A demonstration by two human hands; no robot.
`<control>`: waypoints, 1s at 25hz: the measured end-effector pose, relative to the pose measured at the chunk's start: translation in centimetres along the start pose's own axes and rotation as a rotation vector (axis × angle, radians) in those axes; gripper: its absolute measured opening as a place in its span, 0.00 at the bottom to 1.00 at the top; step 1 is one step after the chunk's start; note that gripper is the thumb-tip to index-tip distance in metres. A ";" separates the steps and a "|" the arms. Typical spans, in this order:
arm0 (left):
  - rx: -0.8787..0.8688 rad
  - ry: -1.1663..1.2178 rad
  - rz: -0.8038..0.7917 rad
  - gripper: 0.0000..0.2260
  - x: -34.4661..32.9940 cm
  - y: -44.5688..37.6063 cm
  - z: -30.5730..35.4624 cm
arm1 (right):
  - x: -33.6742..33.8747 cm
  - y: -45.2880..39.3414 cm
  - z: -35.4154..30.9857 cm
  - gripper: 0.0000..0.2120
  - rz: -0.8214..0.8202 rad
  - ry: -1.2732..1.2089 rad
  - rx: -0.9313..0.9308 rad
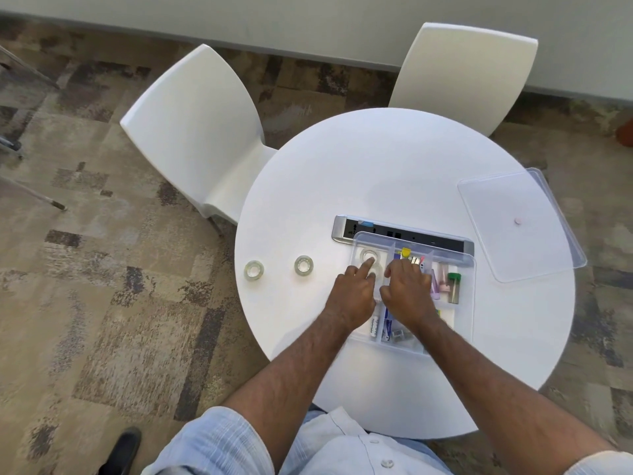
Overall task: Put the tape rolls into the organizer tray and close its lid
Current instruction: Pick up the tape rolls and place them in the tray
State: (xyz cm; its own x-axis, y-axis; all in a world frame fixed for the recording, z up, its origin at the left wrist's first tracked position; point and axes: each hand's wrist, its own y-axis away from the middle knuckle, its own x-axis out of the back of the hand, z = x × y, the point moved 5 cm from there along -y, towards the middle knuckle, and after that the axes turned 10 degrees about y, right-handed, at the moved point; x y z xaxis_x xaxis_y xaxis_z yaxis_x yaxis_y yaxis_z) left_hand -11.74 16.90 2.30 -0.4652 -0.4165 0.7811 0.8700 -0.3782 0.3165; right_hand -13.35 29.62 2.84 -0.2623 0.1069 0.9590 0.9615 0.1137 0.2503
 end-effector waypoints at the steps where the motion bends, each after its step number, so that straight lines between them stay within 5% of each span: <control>1: 0.000 0.003 0.008 0.21 0.0 0.0 -0.2 | 0.1 0.1 0.2 0.11 0.017 -0.004 -0.007; 9: 0.217 0.043 0.229 0.19 1.4 4.9 -8.1 | -1.2 -0.9 -4.5 0.15 -0.019 0.041 0.259; 17: 0.522 0.052 0.178 0.24 2.4 8.9 -16.6 | -3.2 -2.6 -12.5 0.19 -0.101 0.181 0.537; 25: 0.636 -0.020 0.073 0.18 3.3 9.5 -19.0 | -5.9 -4.2 -15.5 0.22 -0.297 0.389 0.587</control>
State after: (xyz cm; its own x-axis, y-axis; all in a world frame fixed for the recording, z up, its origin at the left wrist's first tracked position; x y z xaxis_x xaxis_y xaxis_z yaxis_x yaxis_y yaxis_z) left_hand -8.14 -3.76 -2.40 -0.4030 -0.4050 0.8208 0.8295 0.2173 0.5145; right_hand -14.55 13.21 -1.77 -0.3507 -0.3536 0.8672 0.6250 0.6013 0.4979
